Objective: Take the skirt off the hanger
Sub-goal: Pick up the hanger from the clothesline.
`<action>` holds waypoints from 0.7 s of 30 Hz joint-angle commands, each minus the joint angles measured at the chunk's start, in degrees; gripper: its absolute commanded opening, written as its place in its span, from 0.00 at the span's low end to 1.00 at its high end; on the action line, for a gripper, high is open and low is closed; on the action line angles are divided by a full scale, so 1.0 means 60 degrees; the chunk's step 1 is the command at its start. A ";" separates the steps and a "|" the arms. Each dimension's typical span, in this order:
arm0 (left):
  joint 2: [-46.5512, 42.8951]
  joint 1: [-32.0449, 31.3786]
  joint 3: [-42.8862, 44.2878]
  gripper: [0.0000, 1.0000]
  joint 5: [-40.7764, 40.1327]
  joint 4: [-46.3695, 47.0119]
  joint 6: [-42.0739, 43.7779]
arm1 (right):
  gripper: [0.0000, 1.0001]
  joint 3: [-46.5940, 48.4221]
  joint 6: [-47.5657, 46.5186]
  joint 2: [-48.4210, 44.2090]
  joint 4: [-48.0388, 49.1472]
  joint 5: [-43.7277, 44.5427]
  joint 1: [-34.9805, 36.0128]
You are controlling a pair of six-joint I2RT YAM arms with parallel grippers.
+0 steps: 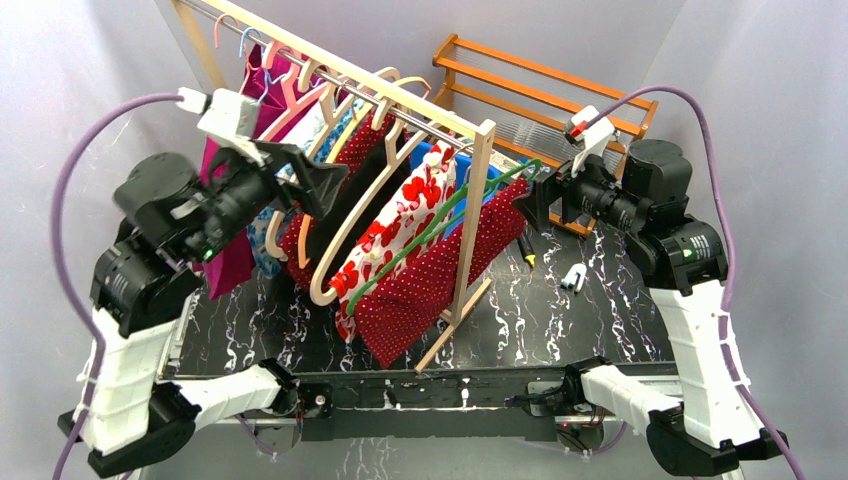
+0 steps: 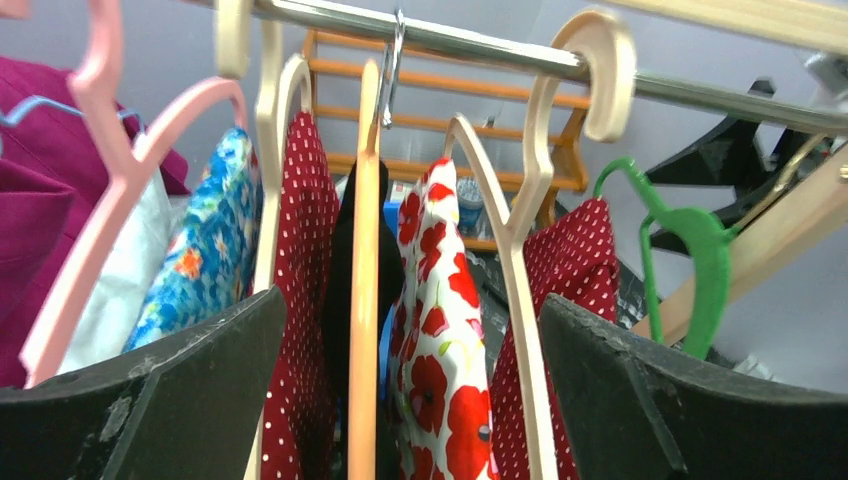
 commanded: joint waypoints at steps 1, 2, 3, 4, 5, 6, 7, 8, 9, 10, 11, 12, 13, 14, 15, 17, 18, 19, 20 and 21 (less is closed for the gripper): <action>-0.1507 -0.0061 -0.0850 0.98 0.0261 0.1268 -0.0420 | 0.98 0.0281 -0.0021 -0.0205 0.1390 -0.1071 -0.0041; -0.1727 -0.0061 -0.1073 0.98 0.0646 0.1535 -0.0679 | 0.97 0.0282 0.0313 -0.0161 0.1562 -0.0952 -0.0045; -0.1771 -0.0061 -0.1120 0.98 0.1240 0.1594 -0.0946 | 0.97 0.0229 0.0569 -0.0161 0.1723 -0.0869 -0.0038; -0.1644 -0.0061 -0.0992 0.98 0.1860 0.1453 -0.1241 | 0.97 0.0095 0.0846 -0.0196 0.1908 -0.0732 -0.0037; -0.1350 -0.0061 -0.0750 0.98 0.2432 0.1099 -0.1527 | 0.98 -0.0083 0.1161 -0.0264 0.2123 -0.0541 -0.0037; -0.1033 -0.0061 -0.0488 0.98 0.3229 0.0752 -0.1808 | 0.98 -0.0285 0.1351 -0.0352 0.2372 -0.0387 -0.0037; -0.0725 -0.0061 -0.0292 0.98 0.3822 0.0511 -0.2043 | 0.98 -0.0431 0.1429 -0.0417 0.2529 -0.0414 -0.0037; -0.0541 -0.0061 -0.0223 0.98 0.4331 0.0476 -0.2303 | 0.98 -0.0581 0.1461 -0.0481 0.2672 -0.0523 -0.0044; -0.0469 -0.0058 -0.0259 0.98 0.4795 0.0597 -0.2570 | 0.98 -0.0706 0.1474 -0.0543 0.2803 -0.0650 -0.0038; -0.0462 -0.0057 -0.0338 0.98 0.5166 0.0874 -0.2816 | 0.98 -0.0815 0.1476 -0.0621 0.2929 -0.0703 -0.0037; -0.0432 -0.0059 -0.0368 0.98 0.5471 0.1092 -0.3028 | 0.98 -0.0898 0.1480 -0.0663 0.3027 -0.0732 -0.0037; -0.0307 -0.0050 -0.0314 0.98 0.5690 0.1130 -0.3131 | 0.98 -0.0942 0.1482 -0.0694 0.3100 -0.0717 -0.0037; -0.0165 -0.0047 -0.0303 0.97 0.5952 0.1141 -0.3192 | 0.98 -0.0949 0.1475 -0.0713 0.3137 -0.0689 -0.0039; -0.0003 -0.0047 -0.0364 0.96 0.6204 0.1155 -0.3258 | 0.98 -0.0950 0.1491 -0.0706 0.3132 -0.0648 -0.0037; 0.0157 -0.0048 -0.0454 0.95 0.6348 0.1158 -0.3312 | 0.98 -0.0950 0.1485 -0.0692 0.3115 -0.0617 -0.0041; 0.0412 -0.0054 -0.0670 0.90 0.6620 0.1178 -0.3301 | 0.99 -0.0981 0.1467 -0.0709 0.3088 -0.0523 -0.0037; 0.0454 -0.0047 -0.0782 0.90 0.6539 0.1180 -0.3223 | 0.98 -0.1051 0.1470 -0.0735 0.3099 -0.0438 -0.0037; 0.0479 -0.0056 -0.0878 0.89 0.6369 0.1127 -0.3104 | 0.98 -0.1085 0.1501 -0.0749 0.3093 -0.0341 -0.0037; 0.0559 -0.0057 -0.0828 0.87 0.6266 0.0917 -0.2905 | 0.98 -0.1115 0.1569 -0.0769 0.3073 -0.0267 -0.0037; 0.0666 -0.0048 -0.0673 0.86 0.6234 0.0621 -0.2667 | 0.98 -0.1168 0.1581 -0.0816 0.3049 -0.0241 -0.0037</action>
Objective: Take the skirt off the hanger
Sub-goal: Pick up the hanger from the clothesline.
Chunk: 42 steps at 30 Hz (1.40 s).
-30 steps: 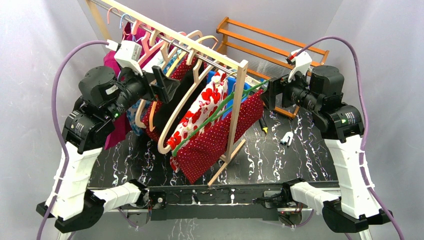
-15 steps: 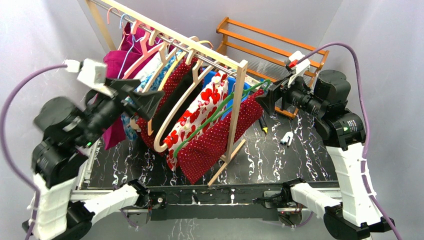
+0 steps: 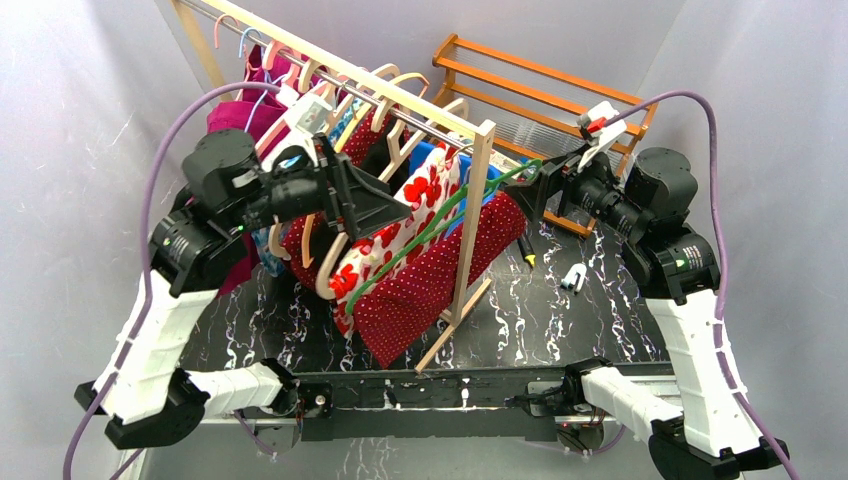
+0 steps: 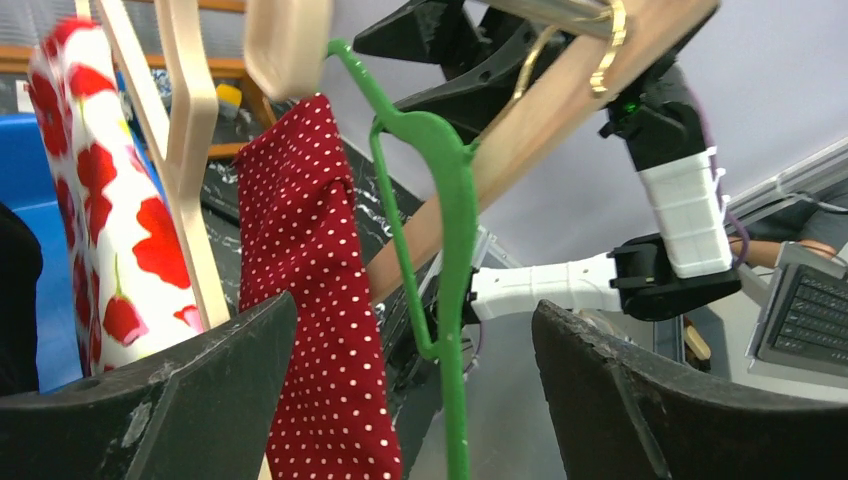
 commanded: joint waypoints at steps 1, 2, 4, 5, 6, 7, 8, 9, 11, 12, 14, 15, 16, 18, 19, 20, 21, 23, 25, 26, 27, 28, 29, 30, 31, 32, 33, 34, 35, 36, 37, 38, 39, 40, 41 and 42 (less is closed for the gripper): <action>0.0068 -0.0018 0.0214 0.84 0.0553 -0.0602 0.0418 | 0.98 -0.0196 0.0164 -0.0277 0.0596 0.0225 -0.0034; 0.0049 -0.0025 0.0145 0.82 0.0548 -0.0640 0.0509 | 0.98 -0.0319 0.0172 -0.0354 0.0633 0.0225 -0.0034; 0.0016 -0.0032 -0.0047 0.75 0.0467 -0.0641 0.0624 | 0.98 -0.0523 0.0172 -0.0496 0.0651 0.0277 -0.0034; 0.0023 -0.0025 -0.0082 0.73 0.0460 -0.0652 0.0663 | 0.98 -0.0563 0.0173 -0.0543 0.0605 0.0338 -0.0034; 0.0016 -0.0031 -0.0043 0.71 0.0549 -0.0661 0.0732 | 0.98 -0.0609 0.0173 -0.0576 0.0550 0.0433 -0.0034; -0.0009 -0.0026 0.0019 0.71 0.0692 -0.0643 0.0799 | 0.98 -0.0642 0.0166 -0.0617 0.0519 0.0524 -0.0034; -0.0045 -0.0019 0.0093 0.71 0.0886 -0.0627 0.0890 | 0.98 -0.0681 0.0174 -0.0650 0.0517 0.0610 -0.0034; -0.0060 -0.0025 0.0188 0.72 0.1176 -0.0591 0.0964 | 0.99 -0.0713 0.0184 -0.0667 0.0528 0.0656 -0.0041; -0.0013 -0.0031 0.0300 0.73 0.1647 -0.0483 0.0904 | 0.98 -0.0746 0.0215 -0.0670 0.0585 0.0598 -0.0035; 0.0044 -0.0021 0.0320 0.73 0.1851 -0.0425 0.0791 | 0.98 -0.0740 0.0184 -0.0651 0.0570 0.0535 -0.0037; 0.0049 -0.0024 0.0251 0.73 0.2039 -0.0407 0.0669 | 0.98 -0.0702 0.0069 -0.0618 0.0489 0.0508 -0.0034; -0.0052 -0.0022 0.0200 0.73 0.1940 -0.0450 0.0694 | 0.98 -0.0683 -0.0010 -0.0617 0.0479 0.0537 -0.0034; -0.0158 -0.0020 0.0211 0.73 0.1796 -0.0513 0.0716 | 0.98 -0.0638 -0.0156 -0.0617 0.0445 0.0509 -0.0034; -0.0273 -0.0023 0.0430 0.75 0.1713 -0.0676 0.0721 | 0.98 -0.0405 -0.0623 -0.0562 0.0273 0.0221 -0.0034; -0.0283 -0.0027 0.0563 0.77 0.1790 -0.0697 0.0679 | 0.98 -0.0317 -0.0904 -0.0588 0.0265 -0.0065 -0.0034; -0.0291 -0.0019 0.0622 0.80 0.1862 -0.0648 0.0589 | 0.98 -0.0301 -0.1362 -0.0650 0.0292 -0.0509 -0.0034; -0.0305 -0.0023 0.0661 0.82 0.1863 -0.0600 0.0519 | 0.98 -0.0296 -0.1936 -0.0734 0.0304 -0.0982 -0.0026; -0.0341 -0.0035 0.0662 0.83 0.1715 -0.0586 0.0550 | 0.95 -0.0309 -0.3182 -0.0957 0.0510 -0.1557 -0.0033; -0.0313 -0.0031 0.0674 0.85 0.1607 -0.0588 0.0596 | 0.93 -0.0646 -0.4494 -0.1316 0.1069 -0.2147 -0.0041; -0.0275 -0.0030 0.0726 0.86 0.1652 -0.0583 0.0621 | 0.92 -0.0844 -0.5081 -0.1433 0.1348 -0.2507 -0.0034; -0.0245 -0.0032 0.0776 0.86 0.1698 -0.0555 0.0619 | 0.91 -0.0917 -0.5453 -0.1488 0.1571 -0.2648 -0.0041; -0.0243 -0.0032 0.0795 0.87 0.1728 -0.0474 0.0591 | 0.91 -0.0869 -0.5630 -0.1456 0.1716 -0.2859 -0.0034; -0.0259 -0.0034 0.0785 0.89 0.1706 -0.0397 0.0565 | 0.89 -0.0749 -0.5804 -0.1370 0.1731 -0.3097 -0.0045; -0.0285 -0.0029 0.0785 0.92 0.1642 -0.0327 0.0549 | 0.88 -0.0582 -0.6045 -0.1251 0.1592 -0.3360 -0.0037; -0.0323 -0.0024 0.0802 0.94 0.1515 -0.0331 0.0546 | 0.86 -0.0419 -0.6321 -0.1115 0.1367 -0.3581 -0.0034; -0.0370 -0.0027 0.0793 0.96 0.1435 -0.0324 0.0563 | 0.84 -0.0287 -0.6571 -0.0992 0.1151 -0.3708 -0.0034; -0.0440 -0.0030 0.0779 0.97 0.1385 -0.0303 0.0593 | 0.82 -0.0213 -0.6965 -0.0896 0.0942 -0.3826 -0.0034; -0.0496 -0.0034 0.0781 0.98 0.1267 -0.0282 0.0641 | 0.80 -0.0177 -0.7481 -0.0826 0.0637 -0.3903 -0.0034; -0.0604 -0.0032 0.0770 0.98 0.1104 -0.0257 0.0711 | 0.79 -0.0200 -0.7855 -0.0798 0.0611 -0.3904 -0.0034; -0.0701 -0.0028 0.0745 0.98 0.0871 -0.0218 0.0789 | 0.79 -0.0252 -0.8070 -0.0801 0.0708 -0.3776 -0.0034; -0.0805 -0.0030 0.0724 0.98 0.0610 -0.0191 0.0861 | 0.79 -0.0321 -0.8216 -0.0806 0.0854 -0.3633 -0.0034; -0.0882 -0.0028 0.0719 0.98 0.0346 -0.0198 0.0954 | 0.79 -0.0375 -0.8434 -0.0807 0.0918 -0.3551 -0.0034; -0.0952 -0.0021 0.0719 0.98 0.0096 -0.0188 0.1039 | 0.79 -0.0453 -0.8767 -0.0811 0.0930 -0.3492 -0.0034; -0.1027 -0.0031 0.0719 0.98 -0.0119 -0.0209 0.1173 | 0.77 -0.0505 -0.9270 -0.0807 0.0871 -0.3444 -0.0034; -0.1127 -0.0021 0.0682 0.98 -0.0362 -0.0204 0.1255 | 0.76 -0.0528 -0.9842 -0.0803 0.0781 -0.3365 -0.0034; -0.1212 -0.0027 0.0639 0.98 -0.0605 -0.0202 0.1337 | 0.76 -0.0489 -1.0214 -0.0743 0.0614 -0.3304 -0.0034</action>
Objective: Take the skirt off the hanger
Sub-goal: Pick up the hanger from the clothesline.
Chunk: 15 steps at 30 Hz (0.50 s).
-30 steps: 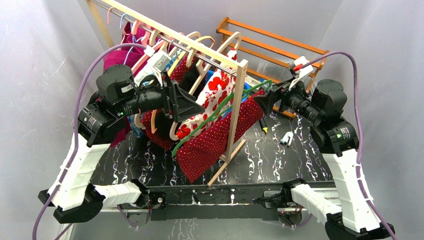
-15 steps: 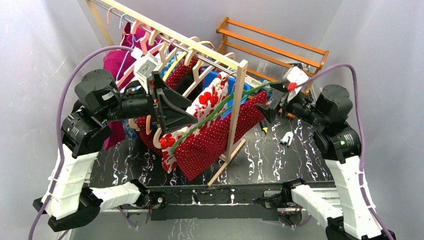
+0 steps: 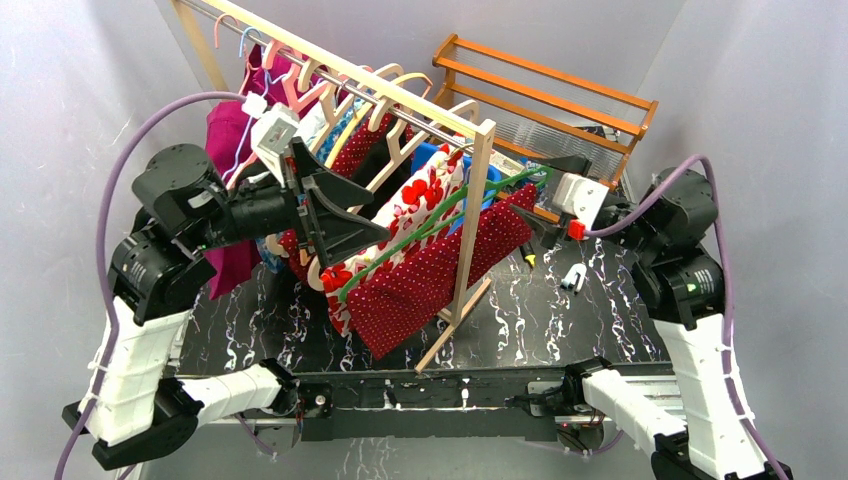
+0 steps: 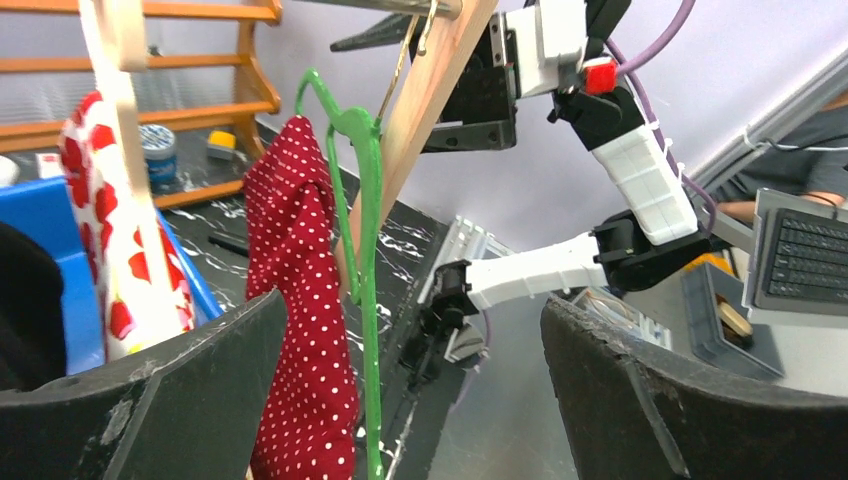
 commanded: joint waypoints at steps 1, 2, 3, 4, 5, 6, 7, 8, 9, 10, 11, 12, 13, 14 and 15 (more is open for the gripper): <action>-0.0603 -0.0022 0.0056 0.98 -0.1290 0.0287 0.0517 | 0.75 0.0068 -0.2203 0.0067 -0.0119 0.0235 -0.0030; -0.0681 -0.0031 0.0011 0.98 -0.1510 0.0300 0.0605 | 0.75 0.0142 -0.2318 0.0141 -0.0186 0.0296 -0.0030; -0.0758 -0.0032 -0.0035 0.98 -0.1723 0.0322 0.0693 | 0.75 0.0171 -0.2439 0.0187 -0.0222 0.0311 -0.0030; -0.0826 -0.0032 -0.0057 0.98 -0.1934 0.0354 0.0770 | 0.75 0.0155 -0.2537 0.0199 -0.0217 0.0293 -0.0030; -0.0884 -0.0032 -0.0093 0.98 -0.2227 0.0415 0.0810 | 0.75 0.0114 -0.2662 0.0171 -0.0182 0.0215 -0.0034; -0.0952 -0.0025 -0.0112 0.98 -0.2442 0.0474 0.0854 | 0.74 0.0025 -0.2799 0.0118 -0.0110 0.0123 -0.0034; -0.1006 -0.0027 -0.0120 0.98 -0.2647 0.0553 0.0909 | 0.74 -0.0091 -0.2860 0.0047 0.0009 0.0053 -0.0030; -0.1044 -0.0031 -0.0132 0.98 -0.2856 0.0641 0.0943 | 0.74 -0.0210 -0.2875 -0.0018 0.0154 0.0035 -0.0030; -0.1067 -0.0032 -0.0142 0.98 -0.3002 0.0707 0.0991 | 0.73 -0.0290 -0.2915 -0.0067 0.0249 0.0068 -0.0030; -0.1094 -0.0028 -0.0184 0.98 -0.3067 0.0815 0.1085 | 0.72 -0.0354 -0.2968 -0.0080 0.0290 0.0068 -0.0030; -0.1119 -0.0026 -0.0262 0.98 -0.3086 0.0914 0.1220 | 0.72 -0.0400 -0.3015 -0.0084 0.0334 0.0076 -0.0030; -0.1161 -0.0028 -0.0373 0.98 -0.3128 0.1022 0.1339 | 0.71 -0.0439 -0.3066 -0.0059 0.0350 0.0081 -0.0030; -0.1210 -0.0031 -0.0531 0.98 -0.3260 0.1154 0.1431 | 0.71 -0.0447 -0.3087 -0.0030 0.0349 0.0059 -0.0041; -0.1262 -0.0032 -0.0656 0.98 -0.3439 0.1270 0.1495 | 0.70 -0.0459 -0.3103 -0.0001 0.0356 0.0023 -0.0031; -0.1300 -0.0027 -0.0743 0.98 -0.3632 0.1311 0.1549 | 0.69 -0.0503 -0.3130 0.0018 0.0426 -0.0023 -0.0030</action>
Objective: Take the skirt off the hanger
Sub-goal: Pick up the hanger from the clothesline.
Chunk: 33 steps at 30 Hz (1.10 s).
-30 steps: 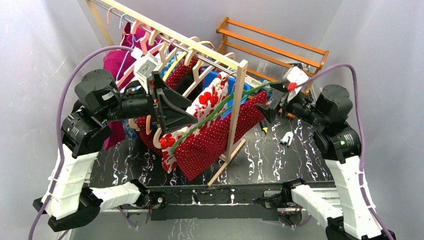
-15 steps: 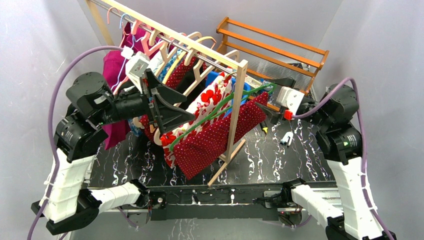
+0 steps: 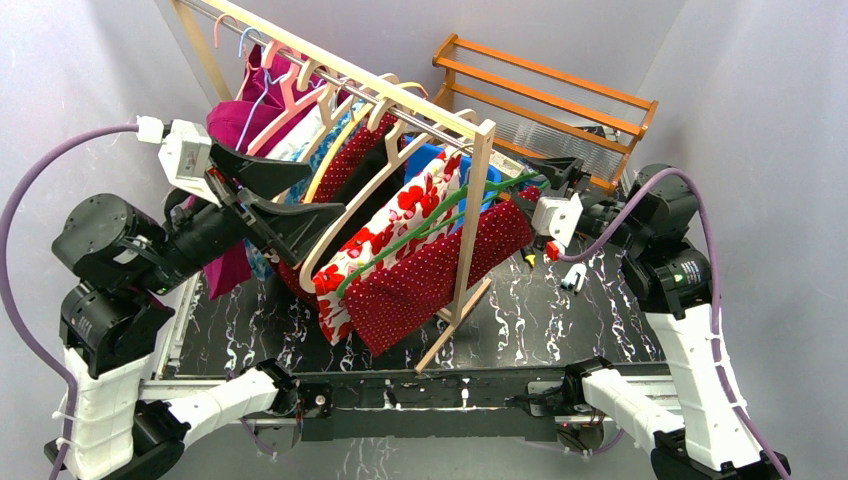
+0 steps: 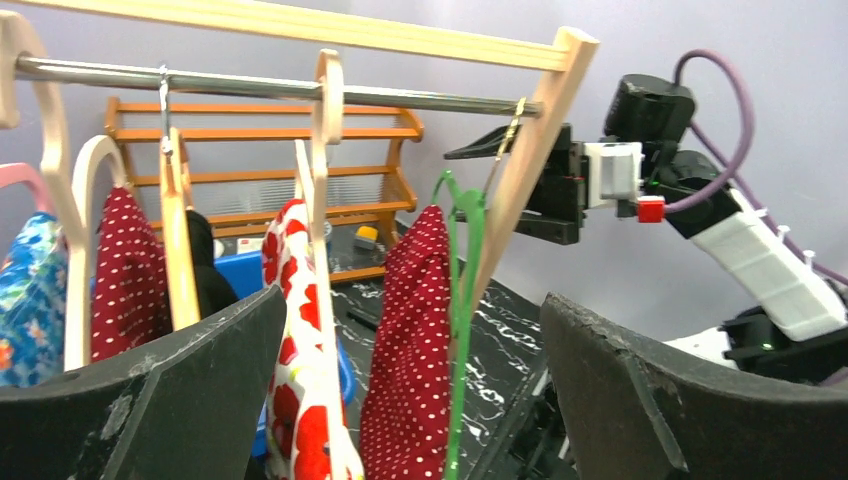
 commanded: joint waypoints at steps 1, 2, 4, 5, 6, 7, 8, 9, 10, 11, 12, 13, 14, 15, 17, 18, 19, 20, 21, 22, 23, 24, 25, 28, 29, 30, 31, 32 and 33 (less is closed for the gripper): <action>-0.0097 -0.0030 -0.0455 0.98 -0.1016 0.0617 0.0580 | 0.68 -0.0152 -0.0418 -0.0018 0.0773 -0.0208 -0.0030; -0.0117 -0.0028 -0.0473 0.98 -0.1145 0.0612 0.0642 | 0.67 -0.0257 -0.0357 -0.0037 0.0998 -0.0260 -0.0030; -0.0182 -0.0025 -0.0528 0.99 -0.1374 0.0613 0.0675 | 0.66 -0.0446 -0.0157 -0.0038 0.1423 -0.0440 -0.0038; -0.0201 -0.0029 -0.0567 0.98 -0.1446 0.0614 0.0672 | 0.64 -0.0440 -0.0081 0.0003 0.1526 -0.0578 -0.0033; -0.0246 -0.0032 -0.0617 0.98 -0.1482 0.0617 0.0659 | 0.62 -0.0414 -0.0059 0.0070 0.1548 -0.0720 -0.0038; -0.0270 -0.0028 -0.0678 0.98 -0.1492 0.0623 0.0631 | 0.60 -0.0396 -0.0065 0.0131 0.1563 -0.0804 -0.0031; -0.0286 -0.0024 -0.0737 0.98 -0.1508 0.0628 0.0623 | 0.58 -0.0393 -0.0084 0.0190 0.1595 -0.0873 -0.0037; -0.0291 -0.0033 -0.0792 0.98 -0.1529 0.0603 0.0601 | 0.57 -0.0413 -0.0107 0.0236 0.1664 -0.0898 -0.0031; -0.0305 -0.0032 -0.0836 0.98 -0.1537 0.0592 0.0582 | 0.55 -0.0443 -0.0116 0.0260 0.1761 -0.0921 -0.0030; -0.0286 -0.0030 -0.0856 0.98 -0.1506 0.0563 0.0571 | 0.53 -0.0491 -0.0091 0.0265 0.1903 -0.0959 -0.0030; -0.0262 -0.0032 -0.0835 0.98 -0.1483 0.0527 0.0564 | 0.51 -0.0539 -0.0003 0.0258 0.2071 -0.1037 -0.0030; -0.0231 -0.0032 -0.0788 0.98 -0.1486 0.0451 0.0543 | 0.48 -0.0604 0.0165 0.0247 0.2321 -0.1140 -0.0030; -0.0193 -0.0032 -0.0707 0.98 -0.1504 0.0387 0.0531 | 0.46 -0.0674 0.0362 0.0240 0.2555 -0.1248 -0.0030; -0.0133 -0.0030 -0.0616 0.98 -0.1528 0.0318 0.0533 | 0.44 -0.0763 0.0524 0.0222 0.2828 -0.1384 -0.0034; 0.0039 -0.0032 -0.0339 0.98 -0.1468 0.0135 0.0572 | 0.41 -0.0970 0.0861 0.0175 0.3319 -0.1603 -0.0041; 0.0167 -0.0032 -0.0149 0.98 -0.1346 0.0008 0.0639 | 0.38 -0.1079 0.0985 0.0154 0.3566 -0.1665 -0.0031; 0.0306 -0.0032 0.0052 0.98 -0.1265 -0.0172 0.0697 | 0.36 -0.1193 0.1157 0.0118 0.3823 -0.1715 -0.0034; 0.0422 -0.0036 0.0220 0.98 -0.1227 -0.0308 0.0739 | 0.34 -0.1321 0.1315 0.0075 0.4058 -0.1736 -0.0032; 0.0521 -0.0033 0.0342 0.98 -0.1217 -0.0428 0.0762 | 0.33 -0.1417 0.1408 0.0031 0.4217 -0.1740 -0.0032; 0.0555 -0.0030 0.0392 0.98 -0.1247 -0.0507 0.0787 | 0.32 -0.1495 0.1484 0.0004 0.4303 -0.1770 -0.0032; 0.0567 -0.0032 0.0405 0.98 -0.1320 -0.0521 0.0796 | 0.30 -0.1560 0.1550 -0.0021 0.4400 -0.1807 -0.0032; 0.0546 -0.0021 0.0405 0.98 -0.1388 -0.0528 0.0797 | 0.28 -0.1628 0.1592 -0.0047 0.4489 -0.1850 -0.0037; 0.0543 -0.0029 0.0402 0.98 -0.1455 -0.0523 0.0797 | 0.28 -0.1748 0.1659 -0.0066 0.4617 -0.1919 -0.0031; 0.0603 -0.0028 0.0507 0.98 -0.1614 -0.0556 0.0797 | 0.42 -0.1917 0.1902 -0.0061 0.5066 -0.2101 -0.0030; 0.0637 -0.0032 0.0541 0.98 -0.1631 -0.0560 0.0790 | 0.44 -0.1878 0.1912 -0.0030 0.5072 -0.2141 -0.0030; 0.0658 -0.0030 0.0567 0.98 -0.1615 -0.0575 0.0776 | 0.45 -0.1829 0.1899 0.0005 0.5027 -0.2156 -0.0030; 0.0703 -0.0032 0.0596 0.98 -0.1580 -0.0578 0.0751 | 0.45 -0.1803 0.1902 0.0046 0.5041 -0.2234 -0.0030; 0.0733 -0.0039 0.0603 0.98 -0.1550 -0.0586 0.0729 | 0.45 -0.1800 0.1882 0.0077 0.5104 -0.2322 -0.0030; 0.0748 -0.0026 0.0617 0.98 -0.1526 -0.0582 0.0701 | 0.41 -0.1792 0.1877 0.0123 0.5185 -0.2401 -0.0037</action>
